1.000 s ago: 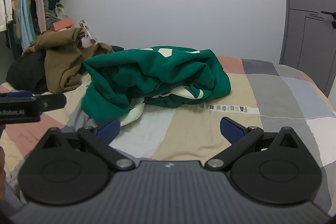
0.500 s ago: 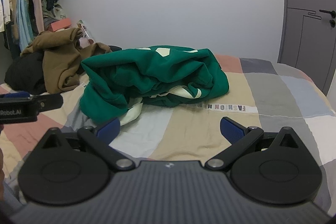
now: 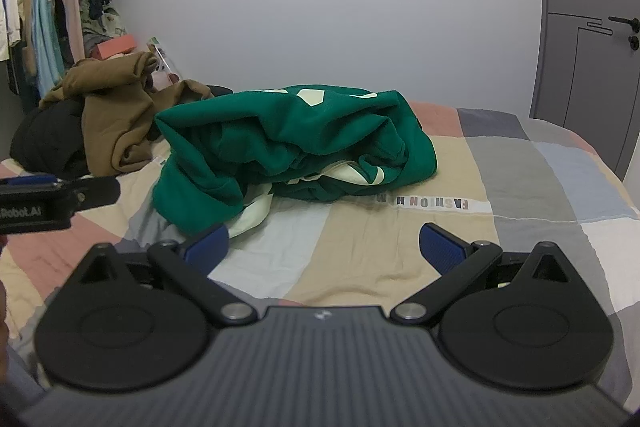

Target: Fold large clothes

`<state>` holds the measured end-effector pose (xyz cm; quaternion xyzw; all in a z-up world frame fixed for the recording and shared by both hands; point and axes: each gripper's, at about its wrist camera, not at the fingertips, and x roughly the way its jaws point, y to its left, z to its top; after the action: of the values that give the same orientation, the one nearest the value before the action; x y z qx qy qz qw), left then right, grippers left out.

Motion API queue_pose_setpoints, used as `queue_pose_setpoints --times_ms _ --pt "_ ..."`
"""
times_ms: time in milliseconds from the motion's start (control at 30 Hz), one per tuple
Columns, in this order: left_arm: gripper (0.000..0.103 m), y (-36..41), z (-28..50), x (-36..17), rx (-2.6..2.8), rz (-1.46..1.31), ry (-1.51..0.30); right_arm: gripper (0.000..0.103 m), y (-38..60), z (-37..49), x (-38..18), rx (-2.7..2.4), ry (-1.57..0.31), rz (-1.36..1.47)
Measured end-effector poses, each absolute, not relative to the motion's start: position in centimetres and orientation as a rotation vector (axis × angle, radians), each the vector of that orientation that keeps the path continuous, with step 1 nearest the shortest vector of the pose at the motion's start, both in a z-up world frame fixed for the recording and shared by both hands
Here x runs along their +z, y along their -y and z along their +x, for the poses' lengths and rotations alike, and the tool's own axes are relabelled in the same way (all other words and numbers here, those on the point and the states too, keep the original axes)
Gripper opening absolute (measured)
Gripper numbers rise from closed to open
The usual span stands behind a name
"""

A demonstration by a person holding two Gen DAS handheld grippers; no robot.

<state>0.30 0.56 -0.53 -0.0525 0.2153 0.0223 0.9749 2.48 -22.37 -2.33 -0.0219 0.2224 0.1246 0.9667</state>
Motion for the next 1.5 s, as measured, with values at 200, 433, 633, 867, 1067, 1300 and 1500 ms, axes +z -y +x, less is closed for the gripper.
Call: queue_pose_setpoints --times_ms 200,433,633,867,1067,1300,1500 --pt "0.103 -0.5 0.3 -0.5 0.045 -0.105 -0.434 0.103 22.4 2.7 -2.4 0.254 -0.458 -0.044" --pt "0.103 -1.0 0.1 -0.5 0.054 -0.103 -0.429 0.103 22.6 2.8 -2.4 0.257 -0.466 -0.027" --pt "0.103 -1.1 0.1 -0.3 0.052 -0.104 -0.428 0.103 22.5 2.9 -2.4 0.257 -0.472 -0.038" --pt "0.103 -1.2 0.3 -0.2 0.051 -0.104 -0.428 0.103 22.4 3.1 -2.5 0.253 -0.475 -0.035" --pt "0.103 -1.0 0.3 -0.2 0.051 -0.103 -0.426 0.103 22.5 3.0 -2.7 0.257 -0.471 -0.024" --pt "0.103 -1.0 0.3 -0.3 0.063 -0.099 -0.418 0.103 22.5 3.1 -3.0 0.266 -0.465 -0.018" --pt "0.103 -1.4 1.4 -0.5 0.093 -0.102 -0.426 0.103 22.7 3.1 -3.4 0.265 -0.443 -0.018"
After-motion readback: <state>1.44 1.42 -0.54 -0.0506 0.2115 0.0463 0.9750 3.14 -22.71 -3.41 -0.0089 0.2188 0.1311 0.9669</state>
